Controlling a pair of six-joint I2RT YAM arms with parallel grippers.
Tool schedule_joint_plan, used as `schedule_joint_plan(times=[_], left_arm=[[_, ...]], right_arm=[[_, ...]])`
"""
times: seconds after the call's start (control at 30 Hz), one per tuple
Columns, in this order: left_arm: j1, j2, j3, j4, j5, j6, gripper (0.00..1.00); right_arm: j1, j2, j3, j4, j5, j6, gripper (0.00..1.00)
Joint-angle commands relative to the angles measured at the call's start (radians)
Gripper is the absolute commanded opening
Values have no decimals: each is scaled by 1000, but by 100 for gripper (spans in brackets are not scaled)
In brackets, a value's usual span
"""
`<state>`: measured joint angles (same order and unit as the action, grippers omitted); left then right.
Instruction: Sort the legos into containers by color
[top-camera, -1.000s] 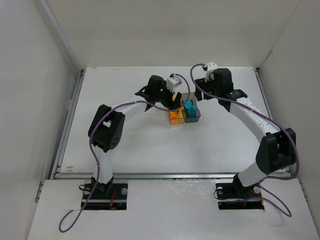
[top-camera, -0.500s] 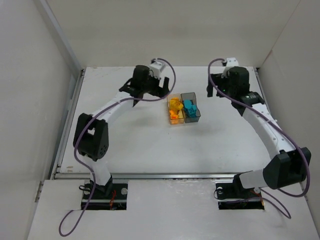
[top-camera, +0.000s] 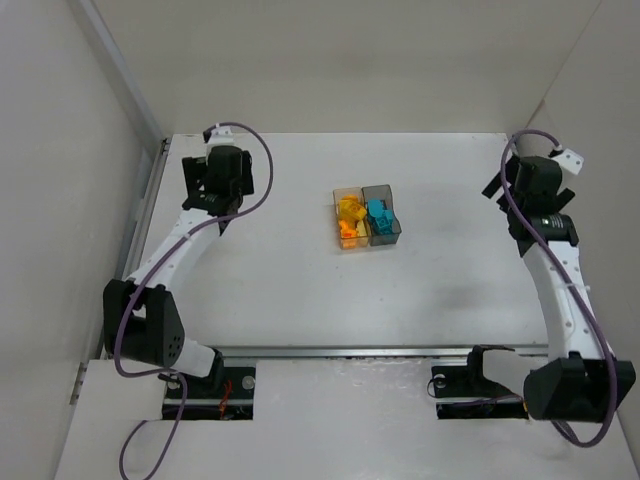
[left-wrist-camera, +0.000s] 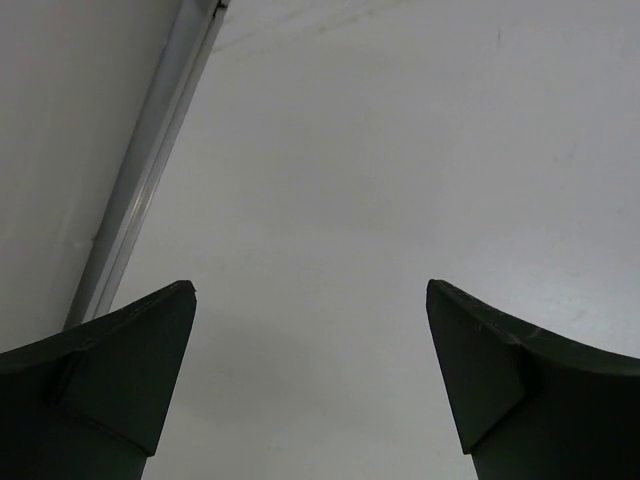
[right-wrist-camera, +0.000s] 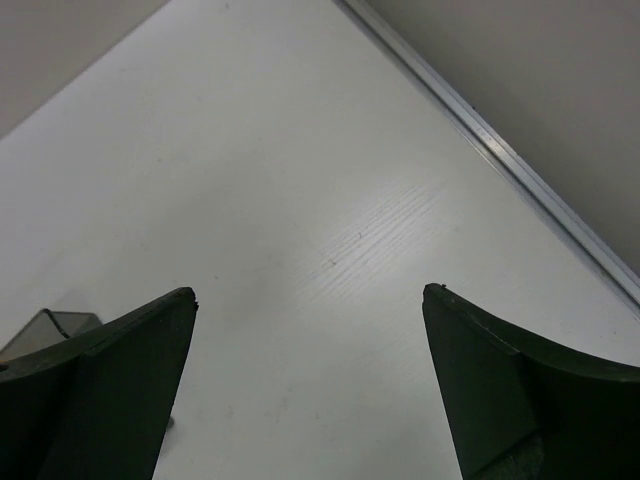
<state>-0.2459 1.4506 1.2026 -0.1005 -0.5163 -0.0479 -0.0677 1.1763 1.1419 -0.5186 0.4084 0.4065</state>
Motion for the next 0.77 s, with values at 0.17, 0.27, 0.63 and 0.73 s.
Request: schedule_joint_plan(times=[0.17, 0.27, 0.63, 0.73], left_arm=[[-18, -91, -115, -57, 13, -102, 99], [-29, -102, -124, -57, 13, -102, 99], [-61, -111, -124, -77, 54, -113, 99], [-61, -111, -124, -77, 64, -122, 99]], right_arm=[[8, -188, -34, 5, 136, 112, 100], [8, -213, -44, -6, 136, 121, 100], [8, -296, -85, -77, 109, 97, 100], [8, -360, -126, -11, 64, 88, 100]])
